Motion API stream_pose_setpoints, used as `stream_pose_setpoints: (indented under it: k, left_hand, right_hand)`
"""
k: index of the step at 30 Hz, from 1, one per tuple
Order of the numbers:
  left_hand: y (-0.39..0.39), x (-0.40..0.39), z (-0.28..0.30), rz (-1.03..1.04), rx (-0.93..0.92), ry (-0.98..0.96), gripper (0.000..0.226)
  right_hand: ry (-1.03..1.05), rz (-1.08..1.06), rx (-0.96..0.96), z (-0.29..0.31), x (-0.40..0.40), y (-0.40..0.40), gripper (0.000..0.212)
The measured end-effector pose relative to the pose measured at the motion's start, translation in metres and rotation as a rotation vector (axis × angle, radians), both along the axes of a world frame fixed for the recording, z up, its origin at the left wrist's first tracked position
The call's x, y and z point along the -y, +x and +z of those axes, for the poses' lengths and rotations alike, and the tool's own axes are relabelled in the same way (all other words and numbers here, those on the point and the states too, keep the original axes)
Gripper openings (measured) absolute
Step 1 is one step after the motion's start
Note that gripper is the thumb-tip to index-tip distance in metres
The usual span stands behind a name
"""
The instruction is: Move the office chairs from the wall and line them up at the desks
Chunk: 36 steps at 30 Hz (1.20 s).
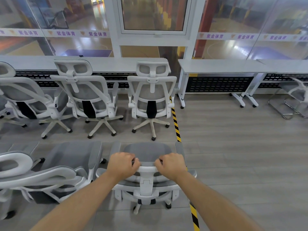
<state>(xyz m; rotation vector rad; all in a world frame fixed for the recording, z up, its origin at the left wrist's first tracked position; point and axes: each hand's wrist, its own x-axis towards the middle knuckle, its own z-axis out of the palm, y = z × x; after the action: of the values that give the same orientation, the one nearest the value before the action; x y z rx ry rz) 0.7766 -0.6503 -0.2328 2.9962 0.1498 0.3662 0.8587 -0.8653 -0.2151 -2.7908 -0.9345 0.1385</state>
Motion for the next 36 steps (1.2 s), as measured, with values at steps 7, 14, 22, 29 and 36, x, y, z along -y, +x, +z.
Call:
stream_pose_setpoints:
  k: [7,14,22,29,36]
  left_hand:
    - [0.010,-0.006,-0.008,-0.014,-0.046,-0.013,0.043]
    - [0.014,-0.007,-0.006,-0.001,-0.015,-0.019,0.043]
    - [0.007,0.001,-0.008,0.056,-0.022,-0.025,0.042]
    - [0.005,0.001,-0.007,0.043,-0.015,-0.023,0.042]
    - [0.003,0.003,-0.006,0.020,-0.014,-0.020,0.041]
  right_hand:
    - [-0.002,-0.011,0.000,-0.002,-0.002,0.008,0.043]
    - [0.015,-0.009,-0.002,-0.007,-0.005,0.014,0.044]
    - [-0.010,0.030,0.034,-0.006,-0.001,0.016,0.043]
    - [-0.008,0.028,0.039,-0.006,0.000,0.014,0.042]
    - [0.029,0.014,0.007,-0.007,0.002,0.011,0.046]
